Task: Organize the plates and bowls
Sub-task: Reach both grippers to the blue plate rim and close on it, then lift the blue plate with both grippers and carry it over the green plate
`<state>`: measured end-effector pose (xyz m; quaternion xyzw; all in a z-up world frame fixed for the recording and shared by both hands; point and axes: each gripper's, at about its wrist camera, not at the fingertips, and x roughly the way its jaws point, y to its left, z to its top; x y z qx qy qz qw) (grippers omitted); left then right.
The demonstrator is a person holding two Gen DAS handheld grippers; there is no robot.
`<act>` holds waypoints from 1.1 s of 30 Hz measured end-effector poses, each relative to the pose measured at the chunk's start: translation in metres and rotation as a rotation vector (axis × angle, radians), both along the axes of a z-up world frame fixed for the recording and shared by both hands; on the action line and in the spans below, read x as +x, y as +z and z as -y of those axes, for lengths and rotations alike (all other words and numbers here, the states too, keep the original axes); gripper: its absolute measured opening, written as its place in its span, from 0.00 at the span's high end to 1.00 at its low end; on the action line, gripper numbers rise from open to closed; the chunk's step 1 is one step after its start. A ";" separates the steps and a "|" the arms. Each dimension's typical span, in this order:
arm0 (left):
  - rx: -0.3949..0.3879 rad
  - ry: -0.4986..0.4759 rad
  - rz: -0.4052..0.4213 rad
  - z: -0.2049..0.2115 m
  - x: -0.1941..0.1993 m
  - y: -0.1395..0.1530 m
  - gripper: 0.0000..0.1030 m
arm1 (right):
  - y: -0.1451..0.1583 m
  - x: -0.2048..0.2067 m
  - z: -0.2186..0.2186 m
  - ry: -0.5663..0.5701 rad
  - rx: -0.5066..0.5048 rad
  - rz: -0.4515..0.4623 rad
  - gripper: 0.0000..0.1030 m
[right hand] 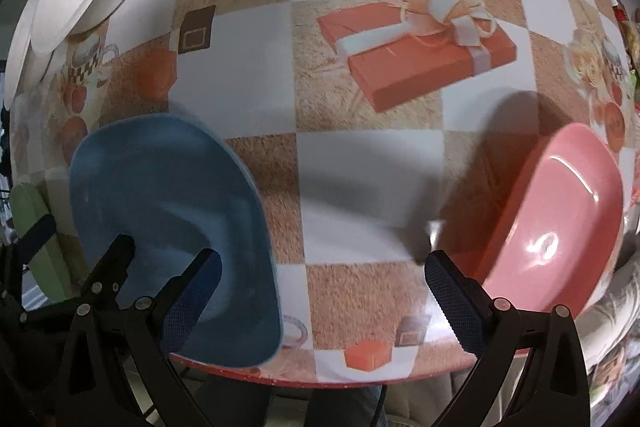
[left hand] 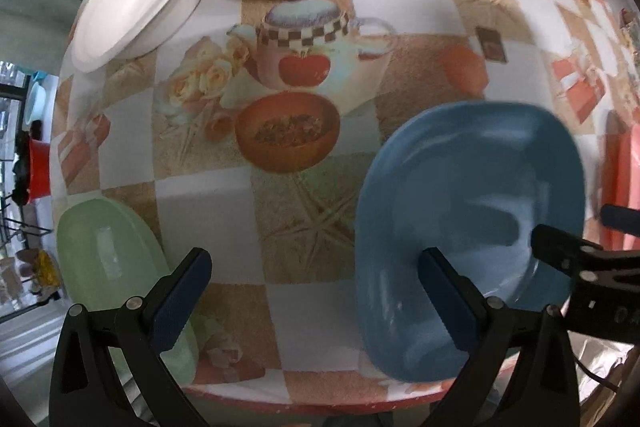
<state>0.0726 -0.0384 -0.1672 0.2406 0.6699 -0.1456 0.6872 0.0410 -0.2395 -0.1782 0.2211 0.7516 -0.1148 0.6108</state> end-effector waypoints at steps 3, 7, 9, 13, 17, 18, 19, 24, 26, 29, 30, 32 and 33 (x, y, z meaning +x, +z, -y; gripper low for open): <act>-0.003 -0.009 0.002 0.002 -0.004 0.001 0.00 | -0.001 0.004 -0.006 0.003 -0.021 0.005 0.01; -0.056 0.004 -0.063 0.005 -0.001 -0.005 0.00 | -0.001 0.007 -0.006 -0.014 -0.035 -0.010 0.00; -0.079 0.025 -0.115 0.001 -0.004 -0.008 0.00 | -0.006 0.009 0.011 -0.002 -0.022 -0.026 0.00; -0.075 0.007 -0.112 0.000 -0.008 -0.005 0.00 | -0.017 0.016 0.007 0.004 -0.013 -0.031 0.00; -0.080 -0.028 -0.111 0.007 -0.029 -0.008 0.06 | -0.012 0.009 -0.005 -0.004 -0.012 -0.012 0.10; -0.081 -0.039 -0.108 0.008 -0.034 -0.008 0.08 | -0.009 0.008 -0.009 0.006 -0.017 0.001 0.16; -0.084 -0.048 -0.107 0.008 -0.038 -0.008 0.10 | -0.007 0.007 -0.012 0.016 -0.020 0.011 0.24; -0.111 -0.071 -0.083 0.018 -0.056 0.002 0.31 | 0.003 0.010 -0.023 0.039 0.024 0.088 0.77; -0.121 -0.052 -0.077 0.018 -0.056 0.006 0.44 | 0.001 0.010 -0.025 0.029 0.049 0.089 0.81; -0.129 -0.002 -0.083 0.012 -0.049 0.006 0.45 | 0.002 0.010 -0.028 0.032 0.045 0.092 0.82; -0.127 -0.010 -0.082 0.012 -0.049 0.006 0.44 | 0.002 0.010 -0.029 0.032 0.044 0.092 0.82; -0.127 -0.017 -0.081 0.010 -0.050 0.005 0.44 | 0.004 0.006 -0.027 0.026 0.049 0.093 0.81; -0.129 -0.011 -0.079 0.008 -0.051 0.006 0.44 | 0.007 0.004 -0.028 0.020 0.053 0.094 0.81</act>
